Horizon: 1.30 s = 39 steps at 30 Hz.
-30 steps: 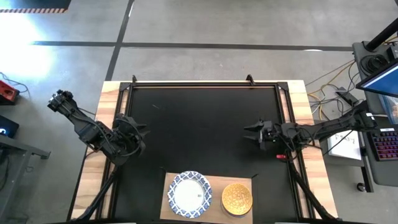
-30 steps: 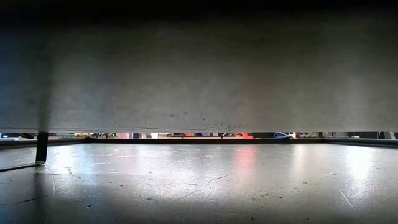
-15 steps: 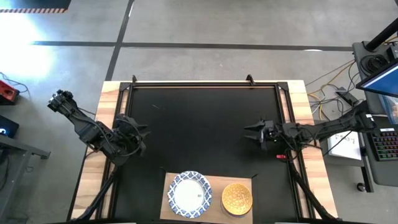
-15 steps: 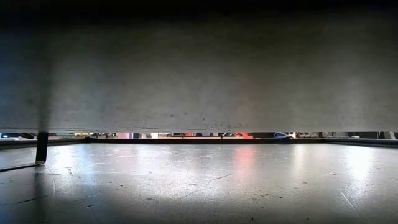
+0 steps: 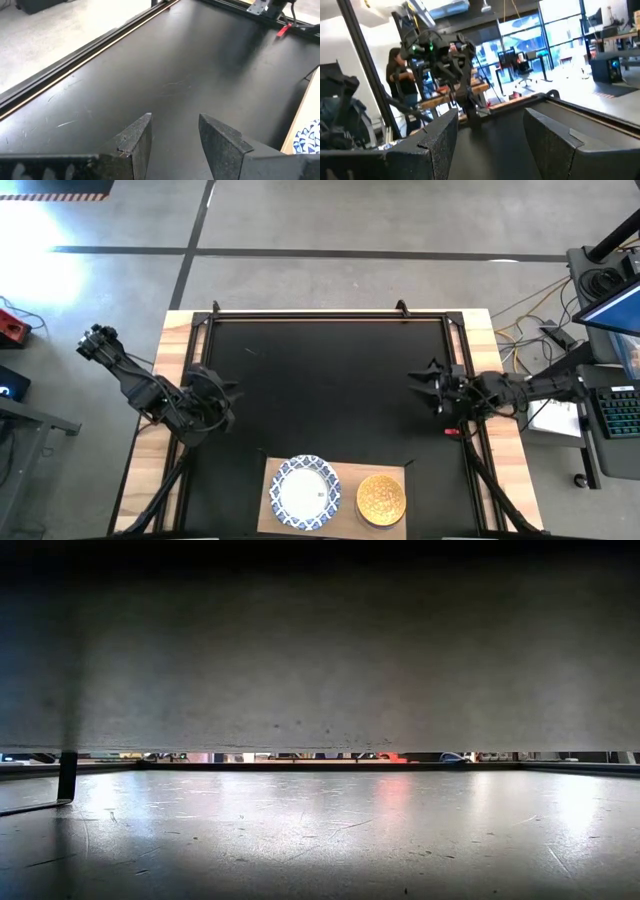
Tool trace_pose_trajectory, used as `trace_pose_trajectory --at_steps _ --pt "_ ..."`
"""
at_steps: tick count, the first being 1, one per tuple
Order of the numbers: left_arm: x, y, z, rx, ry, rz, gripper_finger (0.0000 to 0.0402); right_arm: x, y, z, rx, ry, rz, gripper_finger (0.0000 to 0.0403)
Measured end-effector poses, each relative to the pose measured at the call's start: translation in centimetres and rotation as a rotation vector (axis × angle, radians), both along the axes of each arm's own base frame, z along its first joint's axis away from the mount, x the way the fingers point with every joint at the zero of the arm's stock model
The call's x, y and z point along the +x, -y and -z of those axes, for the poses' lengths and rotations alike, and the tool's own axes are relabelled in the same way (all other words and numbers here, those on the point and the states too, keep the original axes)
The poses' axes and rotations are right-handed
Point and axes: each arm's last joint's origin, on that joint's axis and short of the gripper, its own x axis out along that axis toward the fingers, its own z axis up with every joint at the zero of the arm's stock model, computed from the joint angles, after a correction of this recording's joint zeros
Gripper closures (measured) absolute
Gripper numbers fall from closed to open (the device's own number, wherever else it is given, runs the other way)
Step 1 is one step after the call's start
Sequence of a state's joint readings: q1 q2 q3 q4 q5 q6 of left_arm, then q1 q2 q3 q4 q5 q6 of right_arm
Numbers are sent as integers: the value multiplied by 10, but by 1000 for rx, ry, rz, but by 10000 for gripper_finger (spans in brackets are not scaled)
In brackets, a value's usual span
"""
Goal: Place and stack bowls onto a shelf
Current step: Return to Home Position
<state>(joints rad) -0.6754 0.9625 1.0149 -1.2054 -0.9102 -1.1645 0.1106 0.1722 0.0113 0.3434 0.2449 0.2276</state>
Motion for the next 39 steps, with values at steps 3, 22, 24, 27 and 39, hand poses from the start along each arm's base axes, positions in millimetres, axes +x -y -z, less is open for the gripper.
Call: trace_pose_trajectory --at_steps 3,22,24,27,39 --pt "2 1 3 13 -2 20 257 -3 2 -3 4 35 14 190" --pt "31 25 8 94 22 160 257 -13 7 -15 15 184 64 190" --pt "40 32 14 133 6 200 257 -13 7 -15 14 178 63 190" --pt "51 41 27 162 1 226 257 -12 7 -14 14 174 63 190" --pt "62 47 80 80 59 188 257 -12 7 -14 14 170 62 190"
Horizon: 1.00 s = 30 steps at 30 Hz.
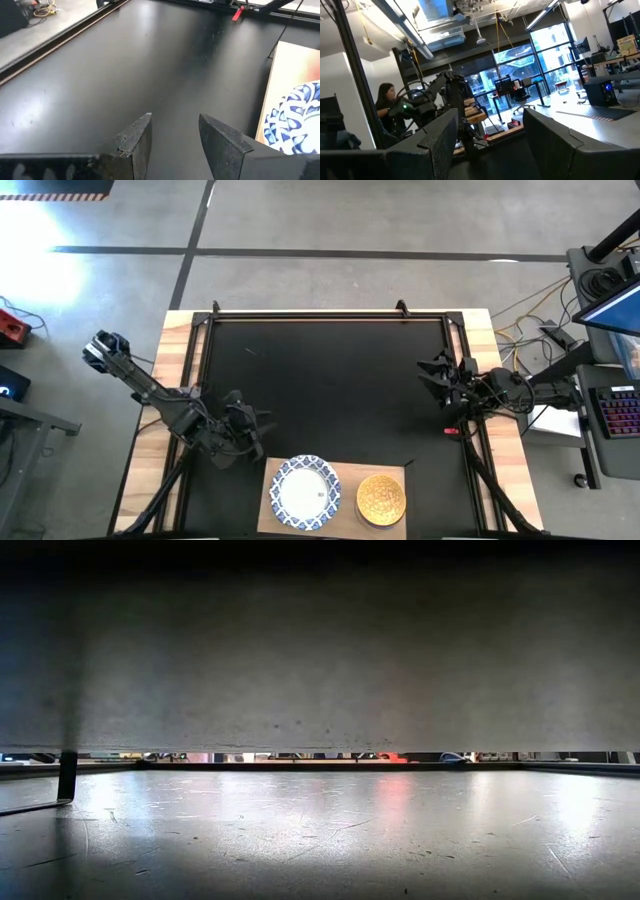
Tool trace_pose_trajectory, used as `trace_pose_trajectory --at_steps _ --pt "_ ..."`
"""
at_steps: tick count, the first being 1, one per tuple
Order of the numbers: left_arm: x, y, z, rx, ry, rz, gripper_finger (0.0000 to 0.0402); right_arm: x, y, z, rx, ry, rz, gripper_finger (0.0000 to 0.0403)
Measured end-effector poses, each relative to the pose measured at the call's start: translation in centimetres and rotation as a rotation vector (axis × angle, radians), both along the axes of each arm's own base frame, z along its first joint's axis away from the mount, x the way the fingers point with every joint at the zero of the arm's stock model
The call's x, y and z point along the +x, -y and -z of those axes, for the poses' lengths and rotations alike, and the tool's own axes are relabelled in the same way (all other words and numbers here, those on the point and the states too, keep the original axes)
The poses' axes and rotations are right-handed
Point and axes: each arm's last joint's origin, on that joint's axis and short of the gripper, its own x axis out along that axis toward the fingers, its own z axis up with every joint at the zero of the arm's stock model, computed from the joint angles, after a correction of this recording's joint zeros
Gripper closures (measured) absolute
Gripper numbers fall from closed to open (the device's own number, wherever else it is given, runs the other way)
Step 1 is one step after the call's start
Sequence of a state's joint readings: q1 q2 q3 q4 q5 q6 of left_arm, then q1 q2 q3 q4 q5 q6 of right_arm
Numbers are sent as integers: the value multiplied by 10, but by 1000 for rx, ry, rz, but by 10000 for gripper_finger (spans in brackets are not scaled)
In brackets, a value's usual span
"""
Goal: Place and stack bowls onto a shelf
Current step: Return to Home Position
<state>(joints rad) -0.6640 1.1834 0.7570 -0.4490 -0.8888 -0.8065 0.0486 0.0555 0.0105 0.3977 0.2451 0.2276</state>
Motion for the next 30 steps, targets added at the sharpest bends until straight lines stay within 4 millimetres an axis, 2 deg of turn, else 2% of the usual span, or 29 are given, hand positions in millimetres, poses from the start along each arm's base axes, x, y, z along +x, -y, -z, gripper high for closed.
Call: trace_pose_trajectory --at_steps 4,11,18,30 --pt "-10 -8 7 -20 63 22 257 0 0 0 0 0 0 190" --pt "-37 -38 29 -50 271 73 257 0 0 0 0 0 0 190" --pt "-63 -66 46 -97 352 -52 257 0 0 0 0 0 0 190" --pt "-81 -83 54 -141 430 -102 257 0 0 0 0 0 0 190"
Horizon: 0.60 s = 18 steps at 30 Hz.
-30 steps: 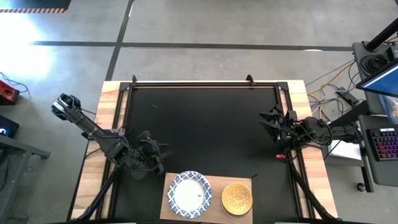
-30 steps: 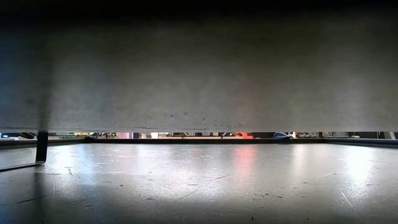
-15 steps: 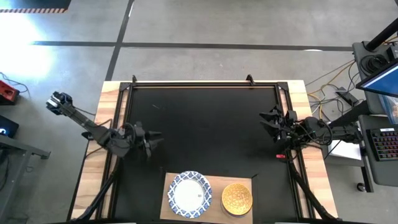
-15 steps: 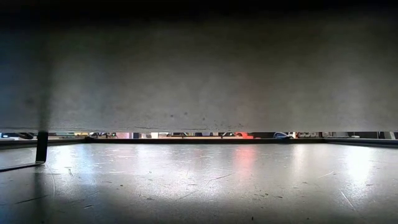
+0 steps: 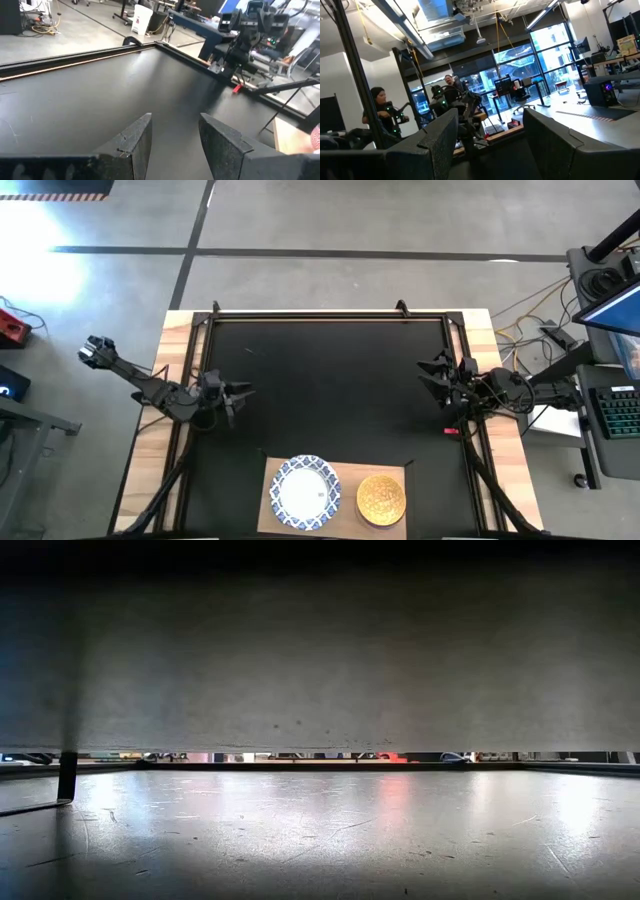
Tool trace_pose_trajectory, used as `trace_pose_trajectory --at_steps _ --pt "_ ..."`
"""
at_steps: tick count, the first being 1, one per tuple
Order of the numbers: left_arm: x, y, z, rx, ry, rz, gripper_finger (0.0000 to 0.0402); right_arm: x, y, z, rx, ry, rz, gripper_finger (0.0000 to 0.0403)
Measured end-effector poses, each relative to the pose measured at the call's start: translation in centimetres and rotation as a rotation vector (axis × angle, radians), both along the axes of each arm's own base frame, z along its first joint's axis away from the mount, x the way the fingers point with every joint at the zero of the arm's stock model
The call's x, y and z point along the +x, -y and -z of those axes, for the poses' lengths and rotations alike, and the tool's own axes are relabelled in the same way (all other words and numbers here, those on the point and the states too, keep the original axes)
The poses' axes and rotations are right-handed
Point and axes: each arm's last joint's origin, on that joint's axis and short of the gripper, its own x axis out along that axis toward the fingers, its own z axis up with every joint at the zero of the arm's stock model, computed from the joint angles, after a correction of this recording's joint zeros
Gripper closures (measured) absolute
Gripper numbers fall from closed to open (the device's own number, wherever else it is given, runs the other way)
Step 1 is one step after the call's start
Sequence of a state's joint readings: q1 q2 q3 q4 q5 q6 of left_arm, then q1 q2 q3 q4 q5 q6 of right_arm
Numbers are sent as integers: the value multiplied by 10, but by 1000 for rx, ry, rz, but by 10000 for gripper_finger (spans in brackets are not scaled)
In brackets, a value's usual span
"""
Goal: Place and stack bowls onto a shelf
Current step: Return to Home Position
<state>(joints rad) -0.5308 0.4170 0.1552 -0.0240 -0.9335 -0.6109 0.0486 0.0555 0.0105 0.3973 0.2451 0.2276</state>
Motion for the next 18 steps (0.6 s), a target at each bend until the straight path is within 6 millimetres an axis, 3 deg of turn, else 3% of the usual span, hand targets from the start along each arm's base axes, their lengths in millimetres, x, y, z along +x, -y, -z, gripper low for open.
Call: trace_pose_trajectory --at_steps 10,18 --pt "-11 -6 26 -22 39 -1 257 0 0 0 0 0 0 190" --pt "-10 -6 21 -57 126 4 257 0 0 0 0 -1 0 190"
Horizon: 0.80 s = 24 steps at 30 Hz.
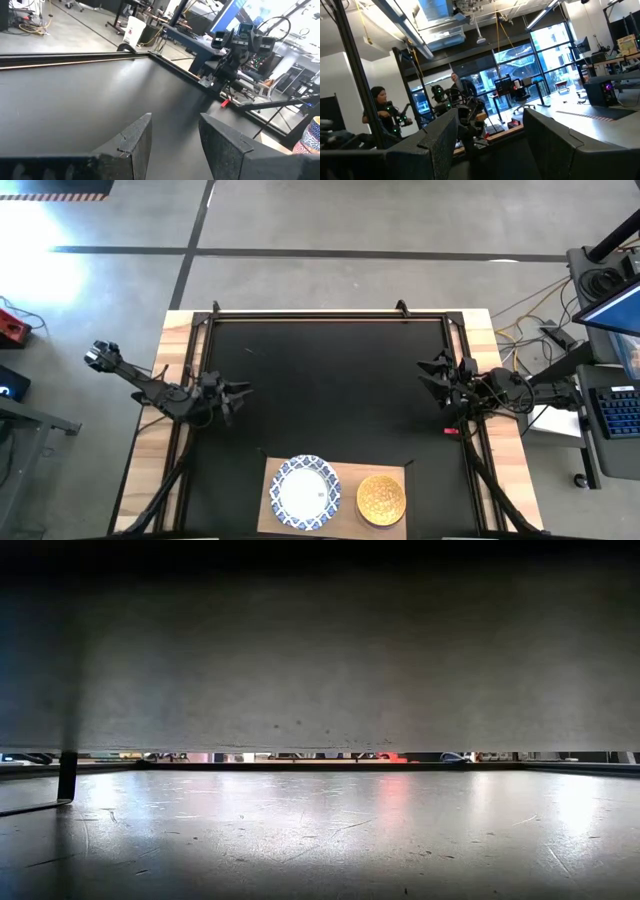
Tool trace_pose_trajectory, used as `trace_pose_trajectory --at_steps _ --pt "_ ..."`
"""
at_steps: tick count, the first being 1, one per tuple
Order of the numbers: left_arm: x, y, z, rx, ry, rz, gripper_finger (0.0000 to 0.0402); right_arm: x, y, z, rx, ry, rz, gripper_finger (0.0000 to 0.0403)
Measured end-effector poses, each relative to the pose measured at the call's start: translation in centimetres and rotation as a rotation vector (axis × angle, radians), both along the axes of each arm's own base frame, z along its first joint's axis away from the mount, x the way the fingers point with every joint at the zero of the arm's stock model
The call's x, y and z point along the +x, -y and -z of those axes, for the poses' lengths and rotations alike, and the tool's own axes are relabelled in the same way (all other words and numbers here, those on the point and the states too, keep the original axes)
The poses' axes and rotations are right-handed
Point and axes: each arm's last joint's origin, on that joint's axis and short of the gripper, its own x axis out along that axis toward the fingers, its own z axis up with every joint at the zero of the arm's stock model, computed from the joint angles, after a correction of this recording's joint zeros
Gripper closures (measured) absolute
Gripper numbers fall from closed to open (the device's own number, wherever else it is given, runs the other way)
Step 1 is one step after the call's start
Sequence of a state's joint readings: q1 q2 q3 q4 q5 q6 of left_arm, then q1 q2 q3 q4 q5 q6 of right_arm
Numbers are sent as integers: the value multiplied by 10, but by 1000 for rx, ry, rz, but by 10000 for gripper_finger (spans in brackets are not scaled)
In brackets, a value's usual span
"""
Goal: Place and stack bowls onto a shelf
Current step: Return to Home Position
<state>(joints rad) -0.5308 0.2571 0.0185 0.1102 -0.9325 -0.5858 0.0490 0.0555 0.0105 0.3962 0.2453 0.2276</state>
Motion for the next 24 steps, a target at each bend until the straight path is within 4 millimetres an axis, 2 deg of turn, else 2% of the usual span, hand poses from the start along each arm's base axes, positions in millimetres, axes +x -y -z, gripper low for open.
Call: trace_pose_trajectory --at_steps 9,12,17,24 --pt "0 0 0 24 -17 9 257 0 0 0 0 0 0 190" --pt "-1 0 4 208 -129 55 257 0 0 0 0 0 0 190" --pt "-5 -2 -1 403 -153 65 257 0 0 0 0 0 0 190" --pt "-14 -8 -13 347 -16 42 257 0 0 0 0 0 0 190"
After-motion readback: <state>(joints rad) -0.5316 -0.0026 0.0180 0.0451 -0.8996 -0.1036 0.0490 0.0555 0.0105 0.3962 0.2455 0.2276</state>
